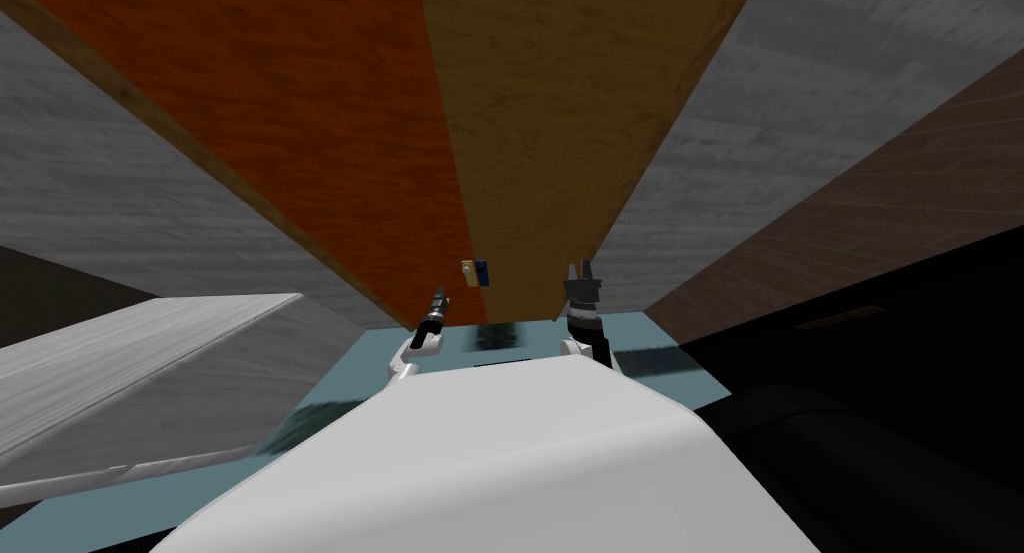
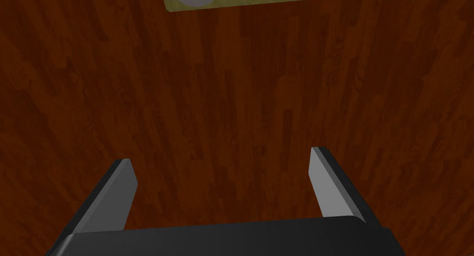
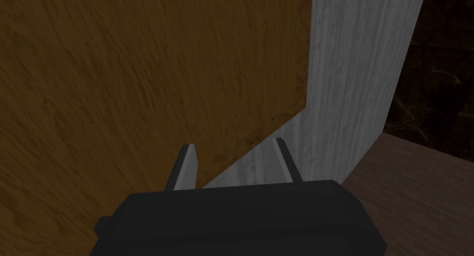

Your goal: Pull the door open

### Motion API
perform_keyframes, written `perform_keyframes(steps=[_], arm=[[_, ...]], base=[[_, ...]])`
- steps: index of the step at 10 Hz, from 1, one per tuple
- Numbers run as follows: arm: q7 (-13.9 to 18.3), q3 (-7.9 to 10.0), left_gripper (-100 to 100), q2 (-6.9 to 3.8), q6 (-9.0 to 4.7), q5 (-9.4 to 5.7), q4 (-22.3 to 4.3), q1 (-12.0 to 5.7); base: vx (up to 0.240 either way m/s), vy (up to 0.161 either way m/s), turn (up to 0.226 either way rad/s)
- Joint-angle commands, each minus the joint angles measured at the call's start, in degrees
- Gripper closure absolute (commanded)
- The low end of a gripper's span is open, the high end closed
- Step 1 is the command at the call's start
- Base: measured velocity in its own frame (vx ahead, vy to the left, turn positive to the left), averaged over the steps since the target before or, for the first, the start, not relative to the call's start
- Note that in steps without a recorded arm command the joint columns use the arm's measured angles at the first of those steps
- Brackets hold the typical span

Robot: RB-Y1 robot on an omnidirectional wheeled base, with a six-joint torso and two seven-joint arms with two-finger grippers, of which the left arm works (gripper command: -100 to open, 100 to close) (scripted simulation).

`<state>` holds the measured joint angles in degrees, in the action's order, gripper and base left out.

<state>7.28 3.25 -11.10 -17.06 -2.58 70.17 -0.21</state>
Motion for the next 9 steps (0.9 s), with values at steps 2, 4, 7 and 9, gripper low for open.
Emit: perform_keyframes(steps=[2, 4, 7, 9], arm=[[0.7, 2.65, -100, -2.45, -1.17, -0.83, -2.0, 1.74], [1.4, 4.11, -100, -4.19, -1.55, -1.45, -3.2, 2.20], [2.7, 5.62, -100, -6.50, -2.39, -2.38, -4.9, 2.02], [3.2, 5.40, -100, -6.70, -2.77, -2.56, -5.2, 1.36]], base=[[-0.033, 0.000, 0.018], [0.022, -0.014, -0.014], [0.112, -0.008, -0.082], [0.197, -0.002, -0.137]])
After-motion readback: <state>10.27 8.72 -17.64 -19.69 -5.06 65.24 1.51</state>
